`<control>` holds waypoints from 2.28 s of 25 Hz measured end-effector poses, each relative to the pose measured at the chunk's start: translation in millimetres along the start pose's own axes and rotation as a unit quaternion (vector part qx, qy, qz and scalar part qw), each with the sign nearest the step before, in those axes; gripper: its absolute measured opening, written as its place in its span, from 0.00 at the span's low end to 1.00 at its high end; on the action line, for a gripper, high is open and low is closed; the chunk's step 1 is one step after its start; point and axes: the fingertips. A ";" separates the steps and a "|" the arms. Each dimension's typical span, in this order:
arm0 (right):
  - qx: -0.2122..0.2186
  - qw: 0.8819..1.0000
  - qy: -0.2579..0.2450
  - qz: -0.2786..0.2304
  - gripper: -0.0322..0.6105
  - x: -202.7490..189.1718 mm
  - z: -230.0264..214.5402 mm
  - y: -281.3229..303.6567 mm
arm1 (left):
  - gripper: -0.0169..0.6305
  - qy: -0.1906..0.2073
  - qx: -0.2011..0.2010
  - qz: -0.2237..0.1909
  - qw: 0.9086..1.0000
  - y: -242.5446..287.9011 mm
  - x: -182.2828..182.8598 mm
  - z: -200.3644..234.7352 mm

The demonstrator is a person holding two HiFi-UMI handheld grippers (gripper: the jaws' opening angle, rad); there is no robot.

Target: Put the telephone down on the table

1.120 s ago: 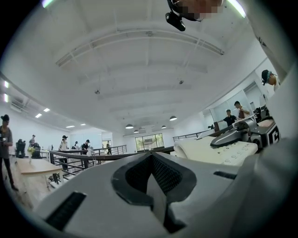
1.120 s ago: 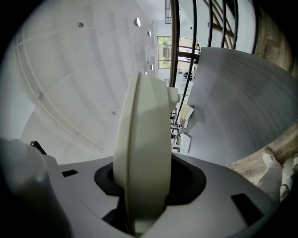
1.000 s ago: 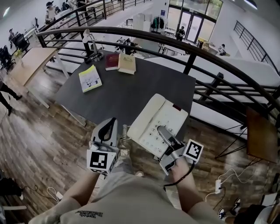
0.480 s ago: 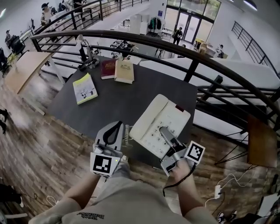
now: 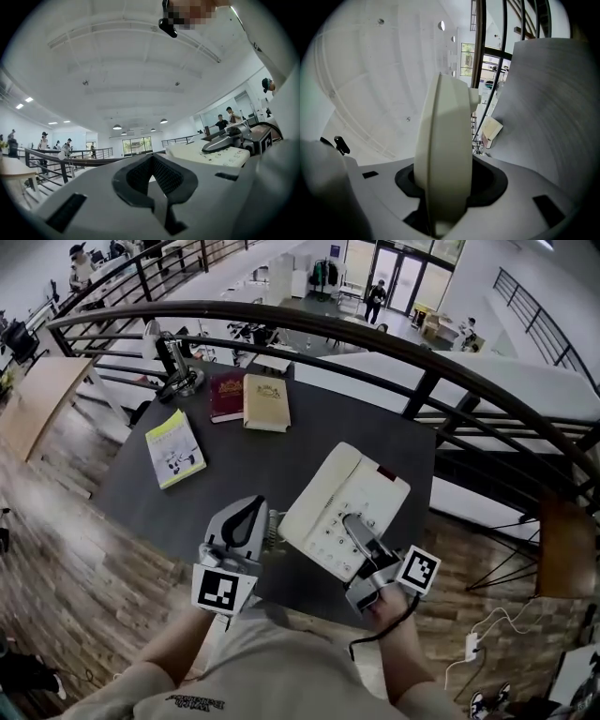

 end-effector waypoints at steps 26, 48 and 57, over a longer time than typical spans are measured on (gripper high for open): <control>-0.017 0.999 0.011 -0.040 0.34 44.3 -22.9 98.6 | 0.03 -0.038 -0.044 0.041 0.997 89.9 -40.5 101.2; -0.061 0.998 0.013 -0.009 0.34 141.9 -102.2 165.9 | 0.03 -0.066 -0.031 0.061 0.995 199.9 -103.2 116.9; -0.063 0.998 -0.004 0.003 0.34 216.8 -155.4 219.8 | 0.03 -0.101 -0.026 0.065 0.992 296.3 -146.9 141.6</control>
Point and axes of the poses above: the fingertips, and each gripper's own axes: y forward along the fingers, z to its left, x out of its top
